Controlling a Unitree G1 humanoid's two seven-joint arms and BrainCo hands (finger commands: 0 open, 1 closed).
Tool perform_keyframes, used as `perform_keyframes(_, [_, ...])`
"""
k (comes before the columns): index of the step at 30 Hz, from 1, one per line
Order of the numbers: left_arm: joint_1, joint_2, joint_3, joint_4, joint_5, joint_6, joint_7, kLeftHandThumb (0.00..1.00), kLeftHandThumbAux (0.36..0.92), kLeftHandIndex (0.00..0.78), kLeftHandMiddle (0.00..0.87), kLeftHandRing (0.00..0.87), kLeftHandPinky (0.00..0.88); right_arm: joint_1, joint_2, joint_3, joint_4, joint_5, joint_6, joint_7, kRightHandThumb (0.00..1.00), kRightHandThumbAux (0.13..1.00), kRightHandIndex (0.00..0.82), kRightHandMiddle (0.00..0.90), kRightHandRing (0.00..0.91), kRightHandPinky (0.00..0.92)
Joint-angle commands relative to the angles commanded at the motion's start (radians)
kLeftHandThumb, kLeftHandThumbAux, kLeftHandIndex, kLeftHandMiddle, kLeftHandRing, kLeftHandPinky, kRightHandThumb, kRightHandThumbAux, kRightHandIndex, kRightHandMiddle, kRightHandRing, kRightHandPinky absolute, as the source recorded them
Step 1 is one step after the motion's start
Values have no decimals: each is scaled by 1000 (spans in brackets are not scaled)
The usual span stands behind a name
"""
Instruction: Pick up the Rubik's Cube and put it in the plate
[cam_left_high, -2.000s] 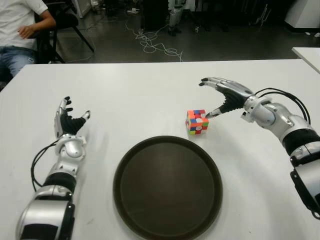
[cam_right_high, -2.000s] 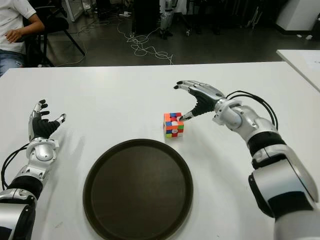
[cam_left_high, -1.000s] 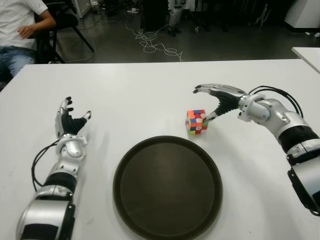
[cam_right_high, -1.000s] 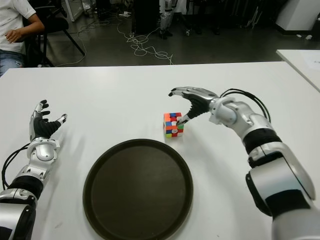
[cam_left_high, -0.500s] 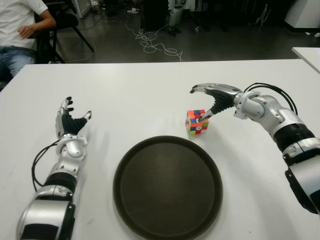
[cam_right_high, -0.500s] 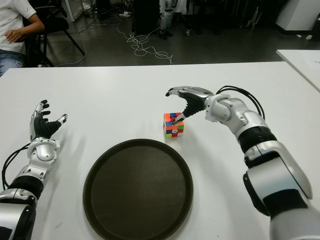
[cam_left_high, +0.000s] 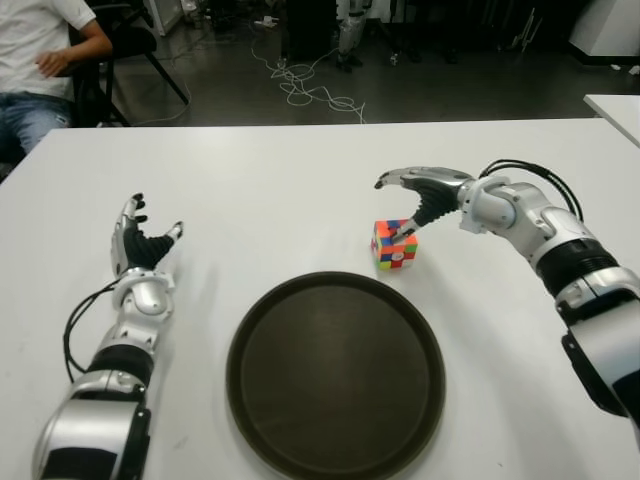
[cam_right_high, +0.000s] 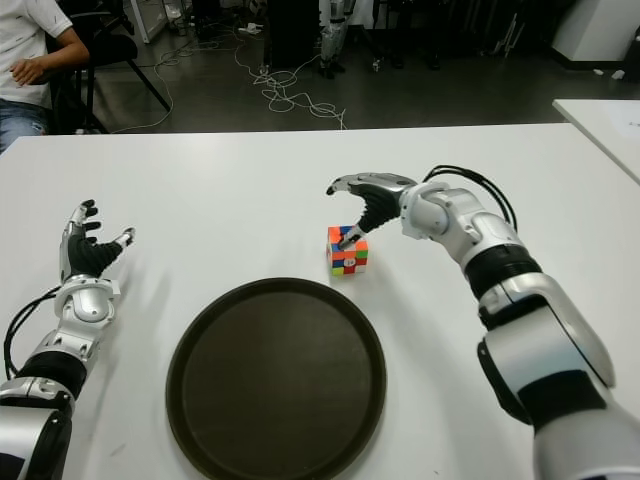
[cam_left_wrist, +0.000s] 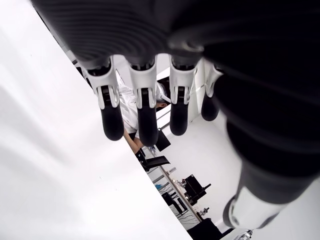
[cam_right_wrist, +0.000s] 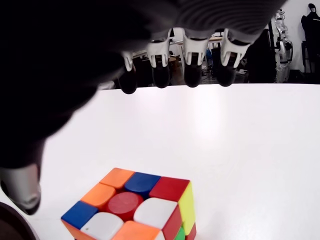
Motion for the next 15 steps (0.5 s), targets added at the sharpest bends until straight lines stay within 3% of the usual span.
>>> perform_keyframes(8, [0, 3, 0, 3, 1, -11, 0, 328, 768, 117, 178, 197, 251, -8, 13, -6, 26, 14, -14, 2, 0, 580, 0, 0, 0, 0])
perform_keyframes(15, [2, 2, -4, -4, 6, 3, 2, 294, 754, 99, 157, 166, 204, -4, 13, -10, 29, 16, -18, -5, 0, 583, 0, 3, 0, 0])
